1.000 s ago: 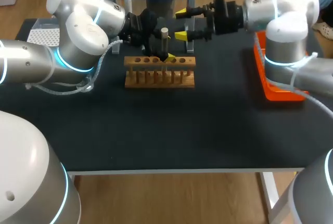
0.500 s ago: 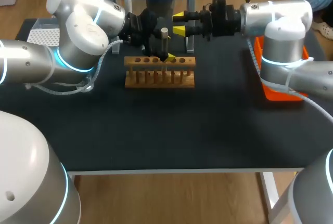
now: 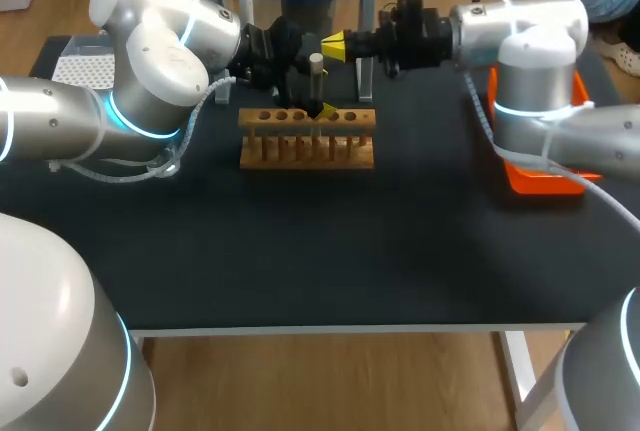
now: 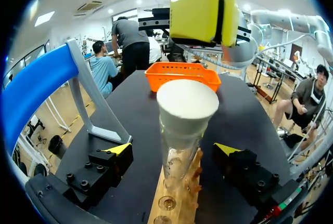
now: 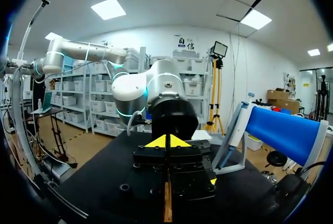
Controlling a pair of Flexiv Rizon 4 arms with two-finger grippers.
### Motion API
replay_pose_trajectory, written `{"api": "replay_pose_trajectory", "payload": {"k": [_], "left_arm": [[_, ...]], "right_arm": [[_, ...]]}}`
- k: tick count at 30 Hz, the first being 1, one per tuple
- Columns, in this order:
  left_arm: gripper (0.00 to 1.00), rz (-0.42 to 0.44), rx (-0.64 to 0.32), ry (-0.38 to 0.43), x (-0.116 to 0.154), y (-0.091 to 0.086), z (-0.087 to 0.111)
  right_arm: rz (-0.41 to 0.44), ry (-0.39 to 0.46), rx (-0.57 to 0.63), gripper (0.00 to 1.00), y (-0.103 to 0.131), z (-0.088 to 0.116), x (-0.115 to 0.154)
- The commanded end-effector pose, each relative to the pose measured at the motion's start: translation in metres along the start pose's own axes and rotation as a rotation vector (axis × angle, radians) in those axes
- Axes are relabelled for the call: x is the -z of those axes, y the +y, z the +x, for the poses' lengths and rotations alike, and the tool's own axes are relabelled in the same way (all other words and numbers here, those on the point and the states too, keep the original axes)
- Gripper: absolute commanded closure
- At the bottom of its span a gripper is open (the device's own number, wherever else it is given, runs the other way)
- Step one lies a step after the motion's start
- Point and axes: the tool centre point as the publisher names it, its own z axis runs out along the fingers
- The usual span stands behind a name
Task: Invert the test tube, pick up the pipette, mount the tip to pipette, aspirate from beaker and dispense into the tube, eject the tip, return the pipette, and cap with the stopper.
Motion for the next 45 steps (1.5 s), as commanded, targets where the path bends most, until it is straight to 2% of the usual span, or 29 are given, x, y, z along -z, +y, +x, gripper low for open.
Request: {"api": "replay_pose_trajectory", "payload": {"k": [1, 27, 45], "left_arm": [[0.00, 0.000, 0.000, 0.002, 0.000, 0.000, -0.001], [0.00, 0.000, 0.000, 0.002, 0.000, 0.000, -0.001], [0.00, 0.000, 0.000, 0.002, 0.000, 0.000, -0.001]], "right_arm": [[-0.001, 0.010, -0.003, 1.00, -0.002, -0.003, -0.004], [-0.001, 0.024, -0.026, 1.00, -0.014, -0.008, -0.015], [-0.013, 0.022, -0.068, 1.00, -0.034, -0.007, -0.015]]}}
